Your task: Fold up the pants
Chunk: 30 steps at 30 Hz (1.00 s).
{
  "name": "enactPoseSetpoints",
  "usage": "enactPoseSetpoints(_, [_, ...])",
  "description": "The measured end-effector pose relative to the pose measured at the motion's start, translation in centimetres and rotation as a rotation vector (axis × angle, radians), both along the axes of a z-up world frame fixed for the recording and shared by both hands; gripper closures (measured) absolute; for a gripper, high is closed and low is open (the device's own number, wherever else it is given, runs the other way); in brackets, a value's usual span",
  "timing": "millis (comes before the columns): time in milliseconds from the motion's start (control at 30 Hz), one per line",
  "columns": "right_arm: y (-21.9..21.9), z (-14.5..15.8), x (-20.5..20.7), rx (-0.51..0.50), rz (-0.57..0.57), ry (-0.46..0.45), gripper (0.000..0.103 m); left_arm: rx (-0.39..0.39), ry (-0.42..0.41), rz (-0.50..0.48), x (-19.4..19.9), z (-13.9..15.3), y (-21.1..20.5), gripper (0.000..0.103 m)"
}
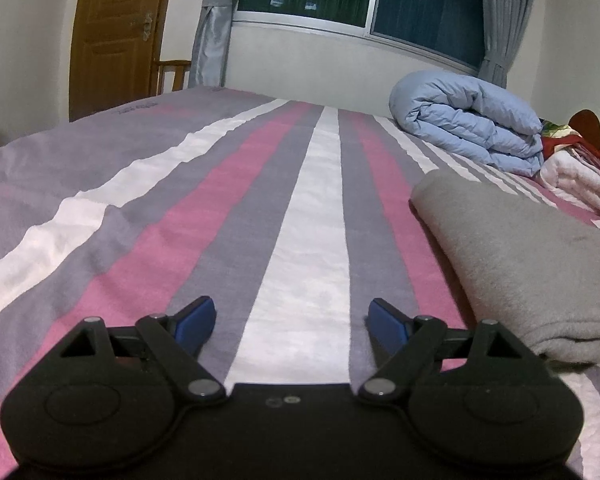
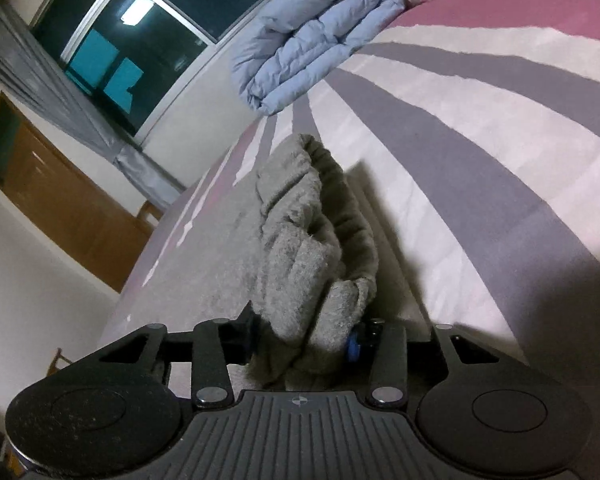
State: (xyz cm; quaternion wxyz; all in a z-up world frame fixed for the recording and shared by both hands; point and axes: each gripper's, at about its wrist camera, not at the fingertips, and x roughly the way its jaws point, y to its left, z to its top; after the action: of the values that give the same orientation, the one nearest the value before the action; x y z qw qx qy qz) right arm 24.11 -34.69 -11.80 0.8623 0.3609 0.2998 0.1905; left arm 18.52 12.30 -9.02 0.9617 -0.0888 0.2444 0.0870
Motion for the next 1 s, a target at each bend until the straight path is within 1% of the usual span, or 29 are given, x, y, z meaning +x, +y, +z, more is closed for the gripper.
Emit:
enactPoseSetpoints(33, [-0.4,0.6,-1.0,-0.023,-0.022,-0.019,0.045,0.005,-0.006,-0.008,-0.2,0.1,-0.3,0.026])
enactPoseSetpoints(67, [-0.2,1.3,-1.3,-0.053,-0.041,-0.036,0.040,0.011,-0.016,-0.023,-0.4,0.3,-0.6,0.026])
enactPoseSetpoints(100, [-0.2,1.7,-2.2,-0.078,-0.056,-0.053,0.031,0.022,-0.030,-0.041,-0.7,0.5,-1.0,0.026])
enactPoseSetpoints(133, [-0.5,2.1,-3.3,-0.089,-0.066,-0.077,0.026,0.037,-0.046,-0.058,-1.1,0.7,-1.6,0.026])
enactPoseSetpoints(200, [-0.3,2.5,-5.3,-0.108,-0.065,-0.109,0.026,0.073,-0.065,-0.086,-1.8,1.0,-2.7,0.026])
enactPoseSetpoints(267, [-0.3,2.5,-6.8,-0.102,-0.090,-0.107,0.026,0.102,-0.071,-0.100,-2.4,1.0,-3.9,0.026])
enactPoseSetpoints(333, [-0.2,2.6,-8.2,-0.080,-0.100,-0.116,0.026,0.109,-0.071,-0.104,-3.0,1.0,-4.8,0.026])
enactPoseSetpoints(467, [1.0,3.4,-9.2,-0.113,-0.091,-0.141,0.025,0.123,-0.077,-0.100,-3.7,1.2,-6.1,0.026])
enactPoseSetpoints(533, [1.2,3.6,-9.7,-0.132,-0.077,-0.148,0.023,0.117,-0.076,-0.104,-3.6,1.2,-6.4,0.026])
enactPoseSetpoints(633, [1.6,3.5,-9.6,-0.141,-0.063,-0.143,0.023,0.126,-0.068,-0.114,-3.3,1.0,-6.8,0.026])
enactPoseSetpoints(667, [1.6,3.4,-8.6,-0.134,-0.051,-0.141,0.023,0.130,-0.064,-0.120,-3.3,0.9,-7.0,0.026])
enactPoseSetpoints(733, [1.8,3.2,-7.9,-0.110,-0.026,-0.147,0.023,0.141,-0.049,-0.124,-3.0,0.7,-7.3,0.026])
enactPoseSetpoints(800, [1.8,3.1,-7.4,-0.109,-0.026,-0.153,0.023,0.137,-0.038,-0.122,-2.7,0.5,-7.3,0.026])
enactPoseSetpoints(900, [2.0,2.9,-7.1,-0.102,-0.030,-0.139,0.023,0.131,-0.033,-0.118,-2.6,0.3,-7.3,0.026])
enactPoseSetpoints(1000, [1.8,2.8,-6.9,-0.104,-0.030,-0.140,0.023,0.145,-0.019,-0.129,-2.6,0.1,-7.7,0.026])
